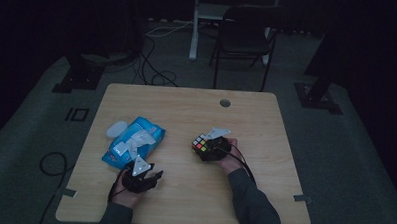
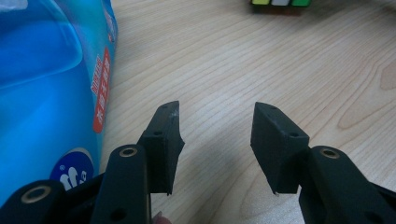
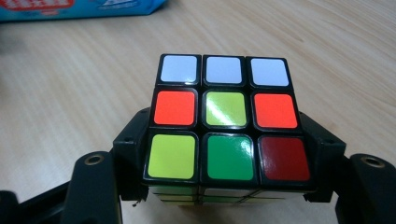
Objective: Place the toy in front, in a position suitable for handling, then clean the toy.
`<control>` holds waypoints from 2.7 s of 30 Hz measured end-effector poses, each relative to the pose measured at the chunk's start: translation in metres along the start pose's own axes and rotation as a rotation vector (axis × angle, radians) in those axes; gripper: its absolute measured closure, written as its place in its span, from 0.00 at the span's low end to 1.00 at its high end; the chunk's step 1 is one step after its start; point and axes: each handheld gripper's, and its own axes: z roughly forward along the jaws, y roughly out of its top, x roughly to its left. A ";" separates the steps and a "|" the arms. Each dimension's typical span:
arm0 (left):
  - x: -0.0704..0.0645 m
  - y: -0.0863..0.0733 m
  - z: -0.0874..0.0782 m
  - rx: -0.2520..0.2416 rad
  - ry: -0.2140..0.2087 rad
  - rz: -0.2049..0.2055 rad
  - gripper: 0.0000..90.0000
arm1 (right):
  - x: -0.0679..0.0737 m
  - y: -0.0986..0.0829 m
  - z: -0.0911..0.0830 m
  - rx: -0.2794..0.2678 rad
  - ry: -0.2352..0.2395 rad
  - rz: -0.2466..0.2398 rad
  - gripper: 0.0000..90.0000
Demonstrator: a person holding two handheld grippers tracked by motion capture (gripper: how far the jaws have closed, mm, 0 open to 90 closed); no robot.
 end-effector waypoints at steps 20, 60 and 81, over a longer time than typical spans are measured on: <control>-0.003 0.008 -0.008 0.003 0.008 0.037 0.59 | 0.021 -0.026 -0.022 -0.008 0.002 -0.047 0.37; 0.039 0.090 -0.034 -0.048 0.068 0.122 1.00 | 0.019 -0.048 -0.034 -0.026 0.002 0.012 0.37; 0.072 0.065 -0.036 -0.002 0.188 0.077 0.68 | 0.021 -0.048 -0.033 -0.032 0.005 0.007 0.37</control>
